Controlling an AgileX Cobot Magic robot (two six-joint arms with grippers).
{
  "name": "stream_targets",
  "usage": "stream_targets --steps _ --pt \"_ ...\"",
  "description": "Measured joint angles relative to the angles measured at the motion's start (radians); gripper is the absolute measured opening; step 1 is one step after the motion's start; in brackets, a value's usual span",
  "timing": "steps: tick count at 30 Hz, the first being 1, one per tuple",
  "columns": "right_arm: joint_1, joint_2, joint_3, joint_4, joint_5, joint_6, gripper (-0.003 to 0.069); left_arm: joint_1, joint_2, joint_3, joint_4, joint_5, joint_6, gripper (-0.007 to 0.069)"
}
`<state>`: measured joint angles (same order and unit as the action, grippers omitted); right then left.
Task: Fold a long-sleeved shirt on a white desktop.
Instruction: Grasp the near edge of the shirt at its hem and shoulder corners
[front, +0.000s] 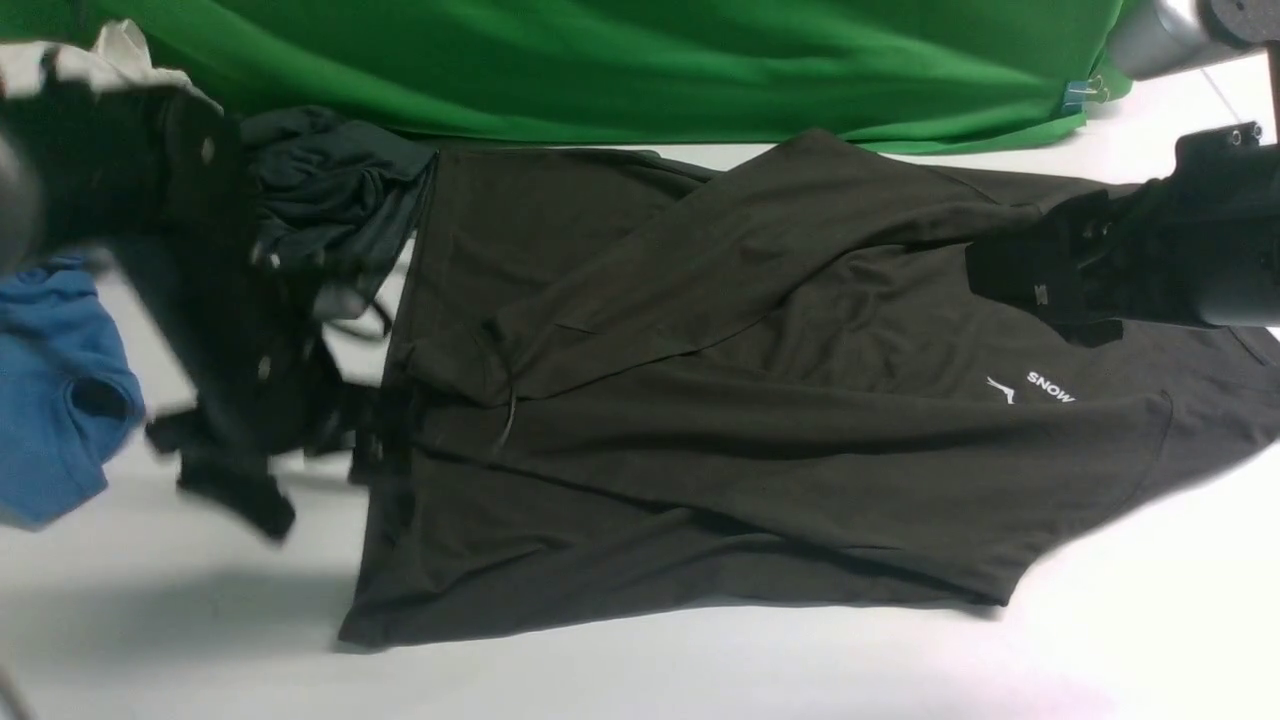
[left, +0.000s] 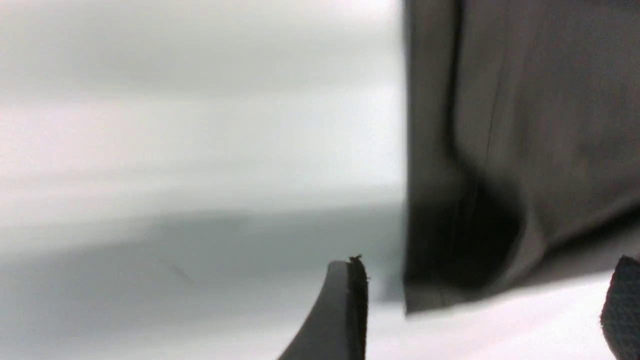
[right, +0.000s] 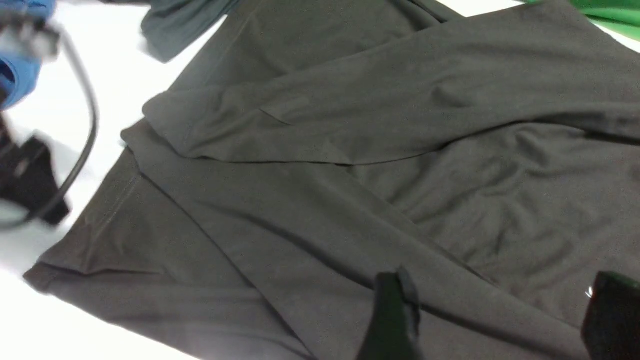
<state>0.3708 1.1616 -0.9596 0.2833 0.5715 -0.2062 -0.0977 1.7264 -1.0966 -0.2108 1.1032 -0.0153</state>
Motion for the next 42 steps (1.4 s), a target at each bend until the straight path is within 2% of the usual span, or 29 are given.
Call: stream_targets --steps 6,8,10,13,16,17,18,19,20,21,25,29,33,35,38,39,41,42 --pt "0.0 0.002 0.0 0.0 -0.005 -0.009 0.047 0.0 -0.041 0.234 -0.1 -0.268 0.015 0.0656" --pt "0.0 0.004 0.0 0.0 -0.004 -0.009 0.047 0.0 -0.042 0.244 -0.107 -0.296 0.015 0.0649" --pt "0.0 0.023 0.0 0.0 0.01 -0.016 0.047 0.0 -0.039 0.248 -0.127 -0.314 0.048 0.0605" --pt "0.0 0.058 0.0 -0.01 0.084 -0.097 0.047 0.0 -0.033 0.248 -0.176 -0.337 0.113 0.051" --pt "0.0 0.129 0.0 -0.061 0.281 -0.212 0.047 0.0 -0.023 0.25 -0.226 -0.365 0.177 0.0333" --pt "0.0 0.14 0.0 -0.07 0.293 -0.216 0.047 0.0 -0.023 0.25 -0.229 -0.367 0.181 0.0305" --pt "0.0 0.175 0.0 -0.095 0.363 -0.234 0.047 0.0 -0.021 0.253 -0.235 -0.375 0.193 0.0221" --pt "0.0 0.186 0.0 -0.103 0.38 -0.238 0.047 0.0 -0.02 0.254 -0.236 -0.378 0.195 0.0193" --pt "0.0 0.239 0.0 -0.124 0.431 -0.249 0.047 0.0 -0.018 0.255 -0.237 -0.383 0.2 0.0078" --pt "0.001 0.265 0.0 -0.132 0.448 -0.25 0.047 0.0 -0.018 0.255 -0.239 -0.384 0.201 0.0052" --pt "0.024 0.325 0.015 -0.188 0.424 -0.25 0.0481 0.0 -0.018 0.255 -0.24 -0.384 0.201 0.0038" --pt "0.086 0.362 0.102 -0.314 0.239 -0.25 0.0507 0.0 -0.017 0.255 -0.243 -0.385 0.201 0.0039" --pt "0.1 0.393 0.167 -0.371 0.098 -0.243 0.0498 0.0 -0.017 0.255 -0.244 -0.385 0.201 0.0039" --pt "0.099 0.442 0.198 -0.42 0.036 -0.219 0.0469 0.0 -0.017 0.255 -0.245 -0.385 0.201 0.0039" --pt "0.097 0.492 0.197 -0.443 0.002 -0.189 0.0364 0.0 -0.016 0.255 -0.245 -0.39 0.203 0.0039" --pt "0.097 0.493 0.196 -0.443 -0.002 -0.188 0.0355 0.0 -0.015 0.255 -0.245 -0.39 0.203 0.0039" --pt "0.097 0.511 0.19 -0.45 -0.056 -0.154 0.02 0.0 -0.015 0.256 -0.244 -0.393 0.203 0.0039" --pt "0.097 0.514 0.19 -0.45 -0.061 -0.149 0.0188 0.0 -0.015 0.256 -0.244 -0.393 0.203 0.0039"
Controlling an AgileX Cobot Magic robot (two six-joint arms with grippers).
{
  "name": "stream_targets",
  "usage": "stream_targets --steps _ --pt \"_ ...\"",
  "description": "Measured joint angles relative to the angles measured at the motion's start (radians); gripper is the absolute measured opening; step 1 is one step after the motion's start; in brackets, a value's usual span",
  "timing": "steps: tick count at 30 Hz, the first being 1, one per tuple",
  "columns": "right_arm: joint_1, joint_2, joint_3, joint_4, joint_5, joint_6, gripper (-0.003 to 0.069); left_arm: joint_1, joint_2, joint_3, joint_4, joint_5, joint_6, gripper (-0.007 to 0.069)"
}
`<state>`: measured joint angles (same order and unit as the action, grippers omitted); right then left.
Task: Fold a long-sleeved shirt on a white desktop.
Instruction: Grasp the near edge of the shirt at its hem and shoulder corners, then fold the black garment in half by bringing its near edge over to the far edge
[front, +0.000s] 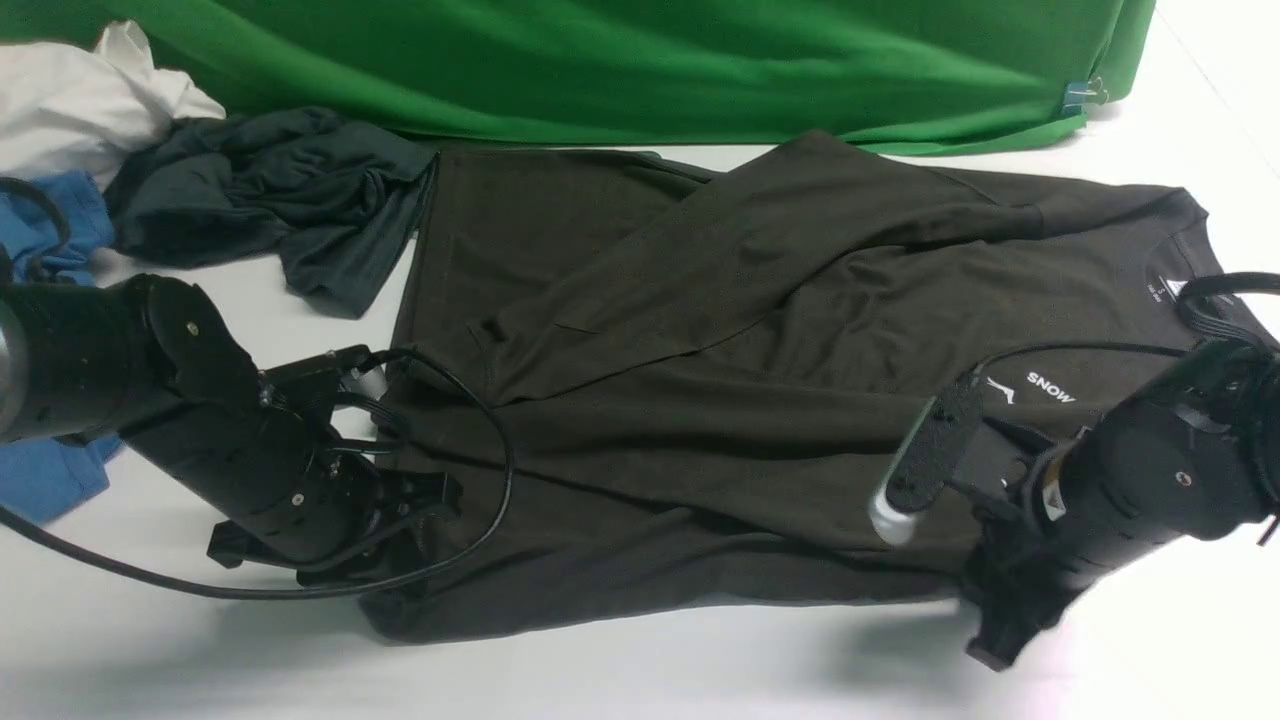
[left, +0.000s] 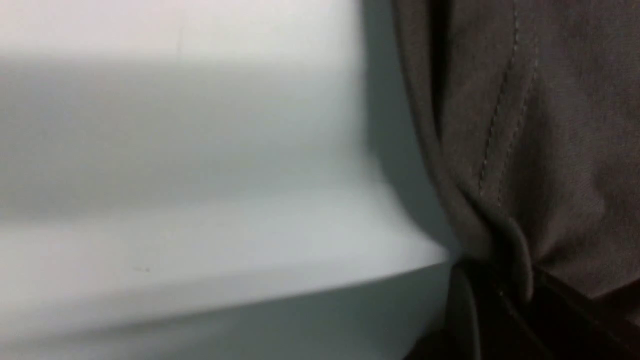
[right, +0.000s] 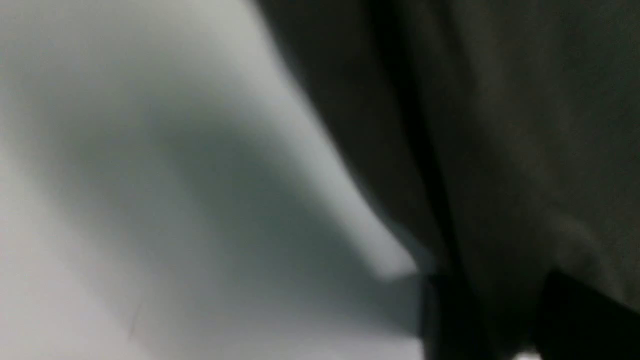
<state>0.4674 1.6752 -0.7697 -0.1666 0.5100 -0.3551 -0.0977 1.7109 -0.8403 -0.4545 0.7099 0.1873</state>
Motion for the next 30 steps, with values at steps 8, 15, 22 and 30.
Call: stream_targets --steps 8,15,22,30 --pt "0.001 -0.031 0.006 -0.01 0.026 0.054 0.0042 0.0 -0.046 0.009 0.053 0.006 -0.002 0.0039" --pt "0.001 -0.252 0.014 0.016 0.213 0.063 0.0041 0.0 -0.235 0.009 0.133 0.066 -0.069 0.0039" --pt "0.001 -0.495 0.028 0.108 0.403 0.065 0.0041 -0.002 -0.447 0.098 0.135 0.163 -0.096 0.0039" --pt "0.001 -0.658 0.09 0.167 0.482 0.084 0.0041 -0.008 -0.562 0.225 0.125 0.133 -0.123 0.0039"
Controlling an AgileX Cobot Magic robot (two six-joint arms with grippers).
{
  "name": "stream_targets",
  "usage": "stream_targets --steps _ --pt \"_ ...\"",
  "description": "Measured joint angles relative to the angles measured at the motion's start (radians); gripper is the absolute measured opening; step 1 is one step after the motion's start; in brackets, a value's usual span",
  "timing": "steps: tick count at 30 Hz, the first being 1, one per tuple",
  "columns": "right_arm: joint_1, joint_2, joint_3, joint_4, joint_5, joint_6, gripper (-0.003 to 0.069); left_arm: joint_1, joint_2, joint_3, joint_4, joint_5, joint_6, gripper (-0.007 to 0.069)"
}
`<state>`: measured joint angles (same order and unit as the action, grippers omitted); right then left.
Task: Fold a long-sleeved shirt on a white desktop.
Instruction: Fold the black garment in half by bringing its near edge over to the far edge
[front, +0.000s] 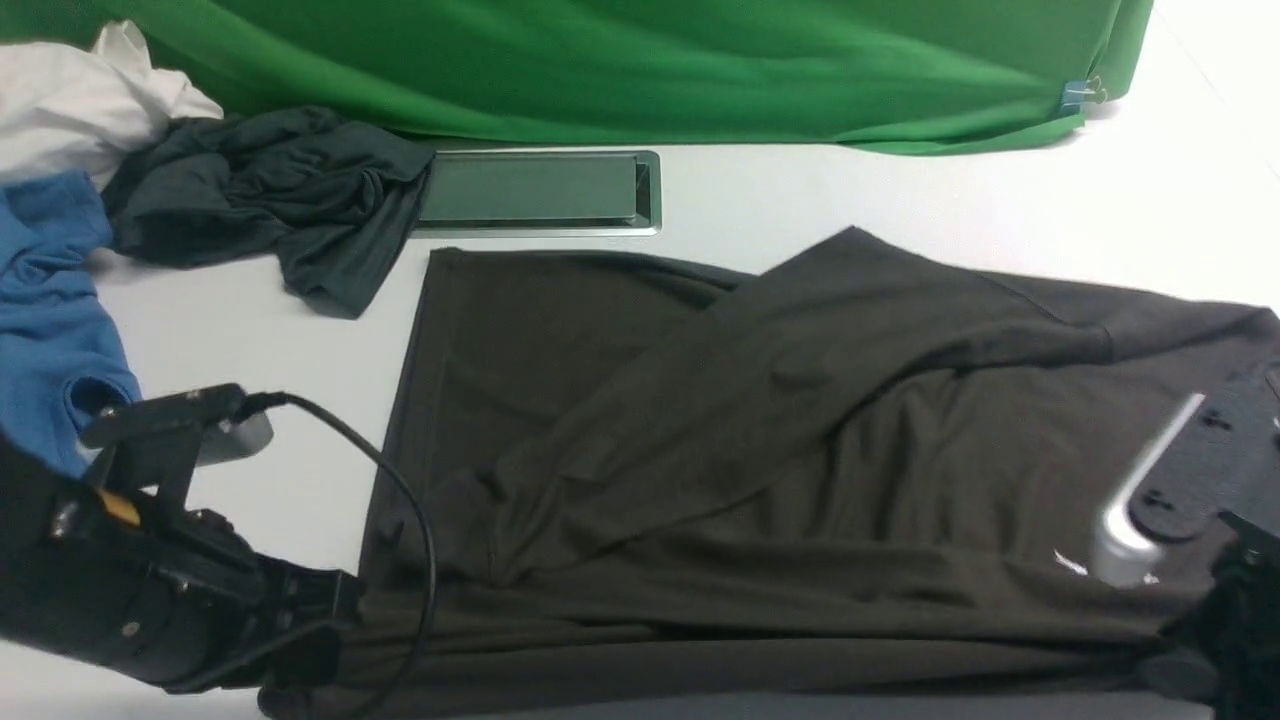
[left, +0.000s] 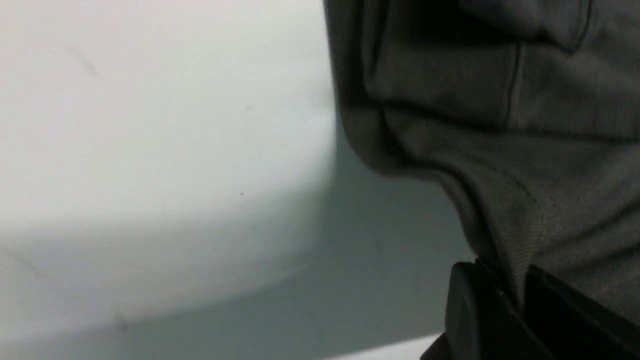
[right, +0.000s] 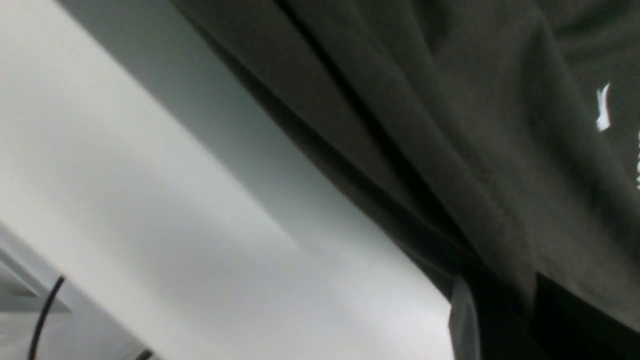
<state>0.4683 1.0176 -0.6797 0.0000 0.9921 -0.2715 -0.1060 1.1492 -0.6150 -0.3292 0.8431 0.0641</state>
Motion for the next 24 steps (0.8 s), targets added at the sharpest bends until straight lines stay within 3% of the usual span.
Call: stream_targets --steps 10,18,24 --pt "-0.048 0.11 -0.237 -0.086 -0.007 -0.021 0.0038 0.0 0.069 -0.234 0.071 -0.072 -0.003 0.0039" --pt "-0.217 0.443 -0.533 -0.088 -0.079 -0.165 0.0038 -0.001 0.401 -0.669 0.12 -0.068 -0.003 0.0039" --pt "-0.27 0.749 -0.795 -0.094 -0.122 -0.221 0.0038 -0.001 0.733 -0.997 0.165 -0.142 -0.018 0.0046"
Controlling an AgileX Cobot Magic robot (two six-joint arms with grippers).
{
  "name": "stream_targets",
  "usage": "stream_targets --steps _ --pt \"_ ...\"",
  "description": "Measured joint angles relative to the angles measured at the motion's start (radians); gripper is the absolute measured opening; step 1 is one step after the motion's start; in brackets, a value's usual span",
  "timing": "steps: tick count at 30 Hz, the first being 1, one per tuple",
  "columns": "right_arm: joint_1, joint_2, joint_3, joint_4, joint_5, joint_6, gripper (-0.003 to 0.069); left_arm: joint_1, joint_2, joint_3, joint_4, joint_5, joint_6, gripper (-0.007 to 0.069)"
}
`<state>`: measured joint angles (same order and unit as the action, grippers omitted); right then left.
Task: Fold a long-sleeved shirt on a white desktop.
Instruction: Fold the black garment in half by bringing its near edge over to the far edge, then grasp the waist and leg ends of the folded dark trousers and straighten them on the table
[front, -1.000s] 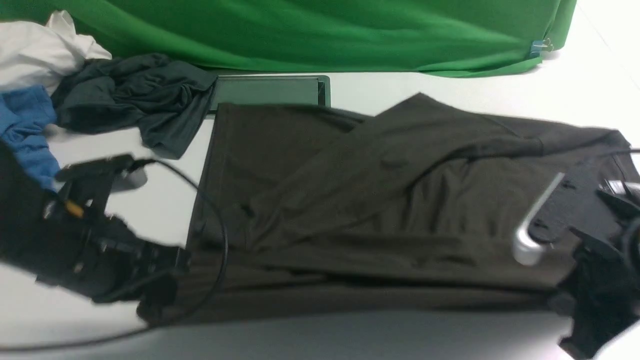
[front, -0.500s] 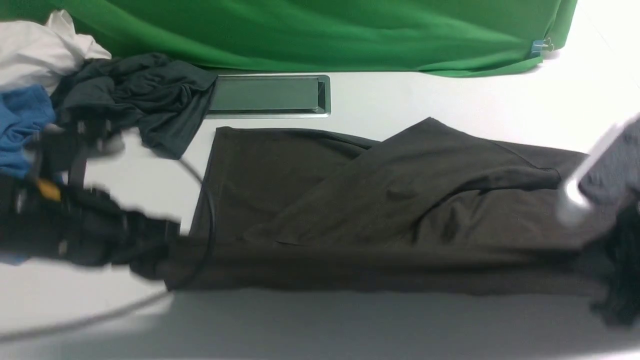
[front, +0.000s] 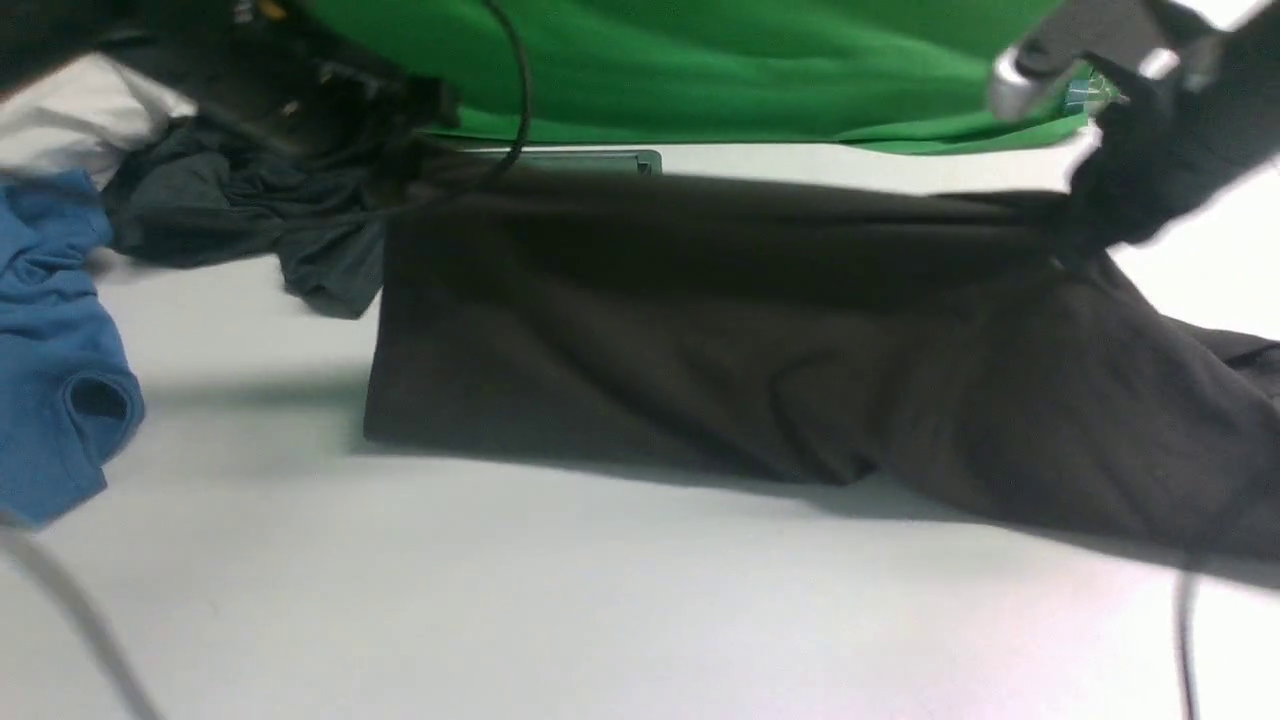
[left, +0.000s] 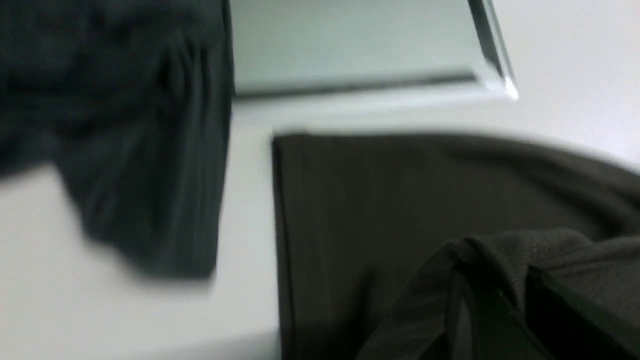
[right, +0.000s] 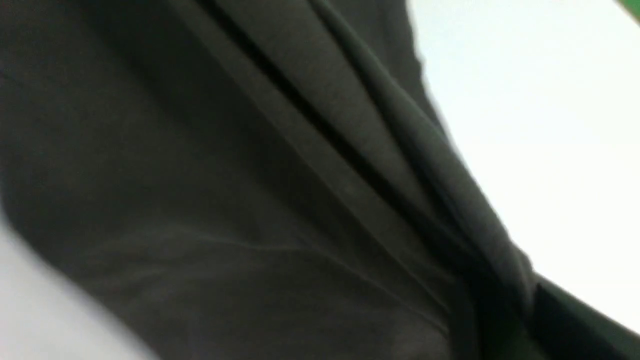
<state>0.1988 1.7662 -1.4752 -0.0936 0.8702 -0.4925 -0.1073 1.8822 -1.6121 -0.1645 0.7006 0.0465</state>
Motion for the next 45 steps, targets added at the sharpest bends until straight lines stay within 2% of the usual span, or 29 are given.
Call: stream_targets --steps 4,6,8,10,12,13,14,15,16,17,19,21,24,26,29,35,36,38,40,41,43,44,45 --pt "-0.01 0.168 -0.079 -0.015 -0.065 0.012 0.005 -0.002 0.179 -0.117 0.012 -0.053 -0.016 0.0093" --pt "-0.013 0.23 -0.095 -0.028 -0.098 0.023 0.0077 -0.002 0.265 -0.174 0.041 -0.079 -0.025 0.0159" --pt "-0.019 0.308 -0.1 -0.048 -0.133 0.081 0.0179 -0.002 0.363 -0.24 0.06 -0.073 -0.038 0.031" --pt "-0.019 0.317 -0.1 -0.062 -0.129 0.12 0.0242 -0.002 0.385 -0.262 0.062 -0.033 -0.047 0.0395" --pt "-0.019 0.307 -0.101 -0.083 -0.113 0.173 0.035 -0.002 0.384 -0.295 0.066 0.045 -0.033 0.0517" --pt "-0.019 0.305 -0.101 -0.084 -0.111 0.177 0.035 -0.002 0.381 -0.298 0.069 0.063 -0.028 0.054" --pt "-0.019 0.276 -0.101 -0.092 -0.101 0.202 0.0427 -0.002 0.362 -0.319 0.09 0.128 -0.019 0.061" --pt "-0.02 0.249 -0.101 -0.095 -0.094 0.22 0.047 -0.002 0.342 -0.331 0.111 0.175 -0.015 0.0648" --pt "-0.02 0.243 -0.101 -0.097 -0.092 0.223 0.0485 -0.001 0.338 -0.332 0.111 0.184 -0.015 0.0648" --pt "-0.021 0.195 -0.101 -0.096 -0.086 0.246 0.053 0.004 0.3 -0.337 0.128 0.243 -0.01 0.0674" --pt "-0.021 0.108 -0.101 -0.078 -0.073 0.27 0.0568 0.022 0.244 -0.341 0.132 0.337 -0.002 0.0688" --pt "-0.021 0.029 -0.099 -0.046 -0.061 0.276 0.0577 0.045 0.203 -0.342 0.121 0.387 0.022 0.0693" --pt "-0.021 -0.054 -0.073 -0.003 -0.063 0.276 0.058 0.072 0.179 -0.332 0.063 0.382 0.104 0.0693" --pt "-0.021 -0.129 -0.006 0.052 -0.072 0.275 0.0581 0.096 0.177 -0.305 -0.079 0.336 0.231 0.0693" --pt "-0.021 -0.189 0.093 0.121 -0.094 0.273 0.0582 0.098 0.231 -0.289 -0.246 0.289 0.332 0.0693" --pt "-0.021 -0.22 0.187 0.168 -0.11 0.271 0.0582 0.094 0.364 -0.285 -0.349 0.251 0.362 0.0639" --pt "-0.021 -0.22 0.198 0.169 -0.115 0.271 0.0582 0.097 0.409 -0.283 -0.381 0.241 0.384 0.0593" --pt "-0.021 -0.22 0.204 0.17 -0.123 0.271 0.0582 0.098 0.434 -0.282 -0.413 0.238 0.413 0.0554" --pt "-0.021 -0.221 0.208 0.171 -0.143 0.271 0.0582 0.099 0.468 -0.282 -0.507 0.228 0.525 0.0449" --pt "-0.021 -0.221 0.208 0.171 -0.144 0.271 0.0582 0.099 0.469 -0.282 -0.514 0.228 0.532 0.0441" --pt "-0.021 -0.221 0.208 0.172 -0.152 0.271 0.0582 0.099 0.478 -0.282 -0.576 0.215 0.6 0.0323" --pt "-0.021 -0.221 0.208 0.172 -0.153 0.271 0.0582 0.099 0.48 -0.282 -0.579 0.211 0.603 0.0303" --pt "-0.021 -0.221 0.208 0.172 -0.153 0.271 0.0582 0.099 0.481 -0.282 -0.593 0.193 0.613 0.0219"
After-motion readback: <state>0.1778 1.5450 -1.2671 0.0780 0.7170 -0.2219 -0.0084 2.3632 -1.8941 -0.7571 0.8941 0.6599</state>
